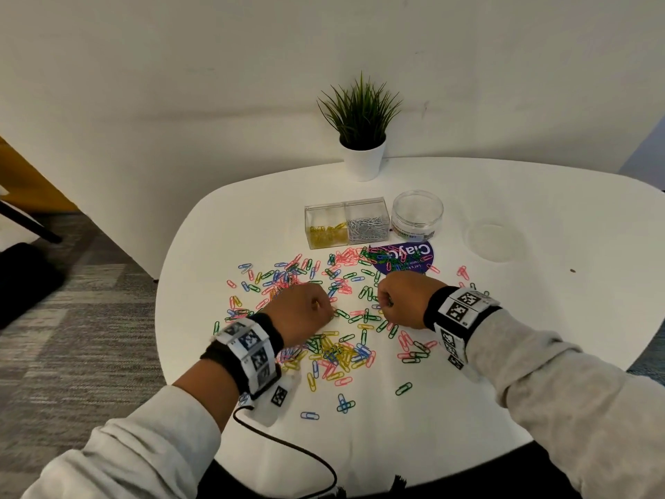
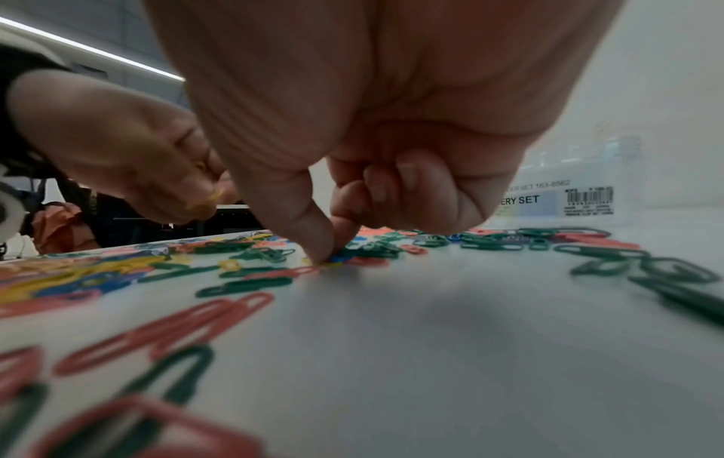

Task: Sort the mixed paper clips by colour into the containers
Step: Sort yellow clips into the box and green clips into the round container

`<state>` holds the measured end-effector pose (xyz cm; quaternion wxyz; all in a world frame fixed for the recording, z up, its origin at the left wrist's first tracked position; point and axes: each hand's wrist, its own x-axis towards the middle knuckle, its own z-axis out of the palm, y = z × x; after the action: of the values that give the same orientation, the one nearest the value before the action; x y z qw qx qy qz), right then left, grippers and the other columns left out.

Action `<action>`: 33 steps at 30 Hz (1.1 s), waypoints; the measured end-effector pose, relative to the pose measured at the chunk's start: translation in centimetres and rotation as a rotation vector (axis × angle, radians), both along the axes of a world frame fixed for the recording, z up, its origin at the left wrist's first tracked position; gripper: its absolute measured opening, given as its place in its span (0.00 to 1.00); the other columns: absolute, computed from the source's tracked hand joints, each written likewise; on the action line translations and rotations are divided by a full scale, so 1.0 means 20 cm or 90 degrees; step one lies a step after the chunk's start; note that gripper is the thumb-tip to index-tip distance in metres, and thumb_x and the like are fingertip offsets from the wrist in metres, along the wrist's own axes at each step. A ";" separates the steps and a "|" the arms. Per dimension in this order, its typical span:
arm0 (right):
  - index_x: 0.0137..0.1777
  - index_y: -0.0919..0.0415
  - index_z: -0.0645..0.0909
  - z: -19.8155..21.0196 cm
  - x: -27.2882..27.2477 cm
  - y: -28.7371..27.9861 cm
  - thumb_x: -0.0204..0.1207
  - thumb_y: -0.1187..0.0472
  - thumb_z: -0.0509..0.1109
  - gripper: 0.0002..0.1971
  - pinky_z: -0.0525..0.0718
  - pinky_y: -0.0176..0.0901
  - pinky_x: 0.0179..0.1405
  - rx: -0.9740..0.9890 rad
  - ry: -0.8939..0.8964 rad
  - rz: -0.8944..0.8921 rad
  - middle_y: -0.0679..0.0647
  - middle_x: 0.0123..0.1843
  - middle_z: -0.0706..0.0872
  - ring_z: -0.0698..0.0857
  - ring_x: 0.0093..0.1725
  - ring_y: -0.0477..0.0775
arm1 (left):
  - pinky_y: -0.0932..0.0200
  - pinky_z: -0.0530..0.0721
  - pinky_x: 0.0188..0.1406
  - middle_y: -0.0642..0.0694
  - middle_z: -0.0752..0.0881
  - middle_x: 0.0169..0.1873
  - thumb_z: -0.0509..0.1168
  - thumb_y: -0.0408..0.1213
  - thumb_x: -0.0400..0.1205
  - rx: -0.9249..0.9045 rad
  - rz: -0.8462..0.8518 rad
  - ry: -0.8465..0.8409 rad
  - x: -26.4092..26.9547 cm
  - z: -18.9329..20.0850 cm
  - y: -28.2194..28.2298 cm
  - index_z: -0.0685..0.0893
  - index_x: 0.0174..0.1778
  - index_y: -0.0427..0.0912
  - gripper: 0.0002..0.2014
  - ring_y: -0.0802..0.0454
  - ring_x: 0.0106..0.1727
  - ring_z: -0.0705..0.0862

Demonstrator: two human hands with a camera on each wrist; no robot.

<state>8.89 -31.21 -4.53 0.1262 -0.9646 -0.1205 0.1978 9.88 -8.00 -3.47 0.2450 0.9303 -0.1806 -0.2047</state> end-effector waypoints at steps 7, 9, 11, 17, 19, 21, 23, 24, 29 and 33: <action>0.56 0.54 0.85 -0.03 -0.02 -0.04 0.83 0.50 0.66 0.11 0.84 0.46 0.52 -0.021 -0.065 0.043 0.49 0.52 0.80 0.82 0.50 0.50 | 0.66 0.62 0.19 0.46 0.72 0.25 0.58 0.32 0.83 -0.349 0.327 0.237 0.31 0.17 0.01 0.72 0.34 0.42 0.11 0.52 0.21 0.67; 0.58 0.55 0.85 -0.04 -0.03 -0.05 0.84 0.49 0.64 0.13 0.84 0.45 0.49 -0.041 -0.091 0.074 0.50 0.51 0.81 0.83 0.48 0.52 | 0.64 0.64 0.22 0.44 0.73 0.28 0.61 0.34 0.83 -0.310 0.294 0.159 0.44 0.21 0.00 0.75 0.37 0.41 0.09 0.50 0.24 0.68; 0.57 0.57 0.85 -0.07 -0.03 -0.04 0.86 0.54 0.61 0.12 0.78 0.42 0.41 -0.083 -0.118 0.115 0.52 0.50 0.82 0.83 0.46 0.52 | 0.62 0.69 0.27 0.43 0.77 0.29 0.64 0.38 0.84 -0.198 0.217 0.030 0.57 0.23 -0.03 0.79 0.39 0.40 0.09 0.47 0.27 0.72; 0.59 0.56 0.81 -0.06 -0.03 -0.03 0.85 0.57 0.59 0.11 0.78 0.44 0.40 -0.111 -0.129 0.154 0.51 0.54 0.80 0.83 0.48 0.54 | 0.59 0.76 0.48 0.49 0.85 0.50 0.65 0.40 0.82 0.059 0.039 -0.160 0.76 0.23 -0.17 0.82 0.48 0.48 0.02 0.47 0.54 0.83; 0.56 0.55 0.80 -0.03 -0.01 -0.04 0.83 0.55 0.60 0.10 0.82 0.44 0.44 -0.069 -0.110 0.138 0.49 0.51 0.78 0.80 0.45 0.51 | 0.60 0.76 0.54 0.50 0.84 0.57 0.63 0.39 0.83 0.093 0.000 -0.144 0.78 0.22 -0.19 0.81 0.57 0.50 0.08 0.47 0.61 0.81; 0.49 0.52 0.79 0.03 0.03 -0.05 0.80 0.55 0.62 0.05 0.83 0.45 0.44 0.002 -0.104 0.099 0.46 0.46 0.77 0.78 0.42 0.49 | 0.59 0.74 0.64 0.48 0.82 0.65 0.60 0.35 0.85 0.128 -0.048 -0.147 0.80 0.22 -0.20 0.80 0.68 0.48 0.16 0.48 0.68 0.78; 0.42 0.50 0.75 0.09 0.11 -0.05 0.78 0.56 0.63 0.03 0.79 0.41 0.39 0.071 -0.113 0.052 0.45 0.41 0.78 0.78 0.39 0.48 | 0.58 0.71 0.70 0.47 0.80 0.71 0.55 0.31 0.85 0.137 -0.073 -0.154 0.79 0.23 -0.19 0.79 0.73 0.46 0.20 0.48 0.73 0.76; 0.40 0.51 0.74 0.14 0.17 -0.04 0.78 0.57 0.63 0.05 0.76 0.40 0.36 0.092 -0.119 0.033 0.45 0.40 0.77 0.77 0.37 0.47 | 0.57 0.71 0.72 0.47 0.80 0.72 0.54 0.30 0.85 0.129 -0.074 -0.158 0.79 0.23 -0.18 0.79 0.74 0.46 0.22 0.48 0.73 0.76; 0.43 0.55 0.74 0.30 0.53 0.12 0.78 0.59 0.64 0.03 0.70 0.43 0.37 0.075 -0.185 0.017 0.49 0.42 0.76 0.76 0.40 0.52 | 0.57 0.80 0.62 0.49 0.86 0.55 0.53 0.25 0.82 -0.018 0.017 -0.162 0.72 0.24 -0.06 0.85 0.62 0.46 0.21 0.49 0.62 0.84; 0.49 0.56 0.76 0.30 0.76 0.29 0.79 0.59 0.65 0.02 0.78 0.48 0.51 0.002 -0.173 0.038 0.54 0.52 0.78 0.80 0.52 0.57 | 0.62 0.76 0.50 0.58 0.83 0.45 0.58 0.32 0.84 -0.046 0.072 -0.161 0.64 0.23 0.04 0.85 0.56 0.51 0.13 0.54 0.51 0.83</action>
<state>24.04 -25.43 1.57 0.1046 -0.9782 -0.1656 0.0687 22.62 -7.18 1.20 0.2646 0.9480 -0.1645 -0.0650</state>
